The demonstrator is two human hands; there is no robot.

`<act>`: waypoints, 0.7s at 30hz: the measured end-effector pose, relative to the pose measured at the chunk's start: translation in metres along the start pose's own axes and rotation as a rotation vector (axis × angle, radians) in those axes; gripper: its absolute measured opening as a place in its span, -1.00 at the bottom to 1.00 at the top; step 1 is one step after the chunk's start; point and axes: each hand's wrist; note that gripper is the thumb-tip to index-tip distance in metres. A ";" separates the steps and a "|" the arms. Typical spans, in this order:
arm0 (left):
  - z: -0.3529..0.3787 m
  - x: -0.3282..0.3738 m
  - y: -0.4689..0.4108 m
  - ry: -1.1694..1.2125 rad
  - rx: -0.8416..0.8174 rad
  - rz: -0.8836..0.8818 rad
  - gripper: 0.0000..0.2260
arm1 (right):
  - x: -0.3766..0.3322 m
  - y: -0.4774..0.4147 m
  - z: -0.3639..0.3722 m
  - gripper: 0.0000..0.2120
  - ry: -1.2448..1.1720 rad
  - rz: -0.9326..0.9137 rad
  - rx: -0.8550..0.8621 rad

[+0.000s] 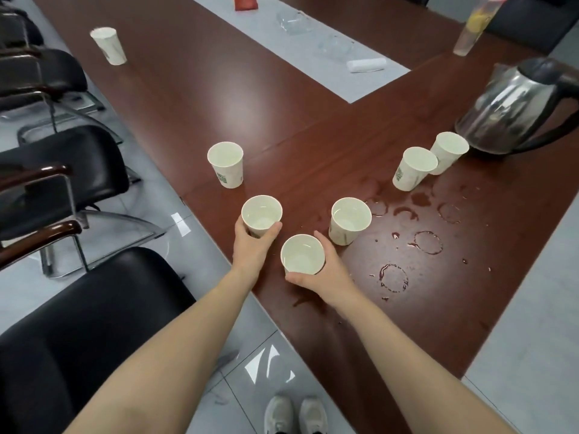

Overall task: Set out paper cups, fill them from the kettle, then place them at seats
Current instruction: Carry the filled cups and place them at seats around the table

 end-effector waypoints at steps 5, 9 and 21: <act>0.009 -0.011 -0.023 0.009 0.015 0.018 -0.17 | 0.008 -0.005 -0.003 0.01 -0.022 -0.048 -0.044; 0.015 -0.022 -0.034 -0.037 0.042 0.047 -0.15 | 0.011 -0.009 -0.004 -0.07 -0.037 -0.087 -0.065; 0.015 0.005 -0.013 0.010 0.141 0.171 -0.42 | 0.016 -0.011 0.000 -0.35 -0.093 -0.183 0.019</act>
Point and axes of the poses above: each hand's wrist, its own y-axis away from the middle knuckle, its own z-axis out of the palm, x = y × z, and after that the axes turned 15 degrees about -y, right-handed
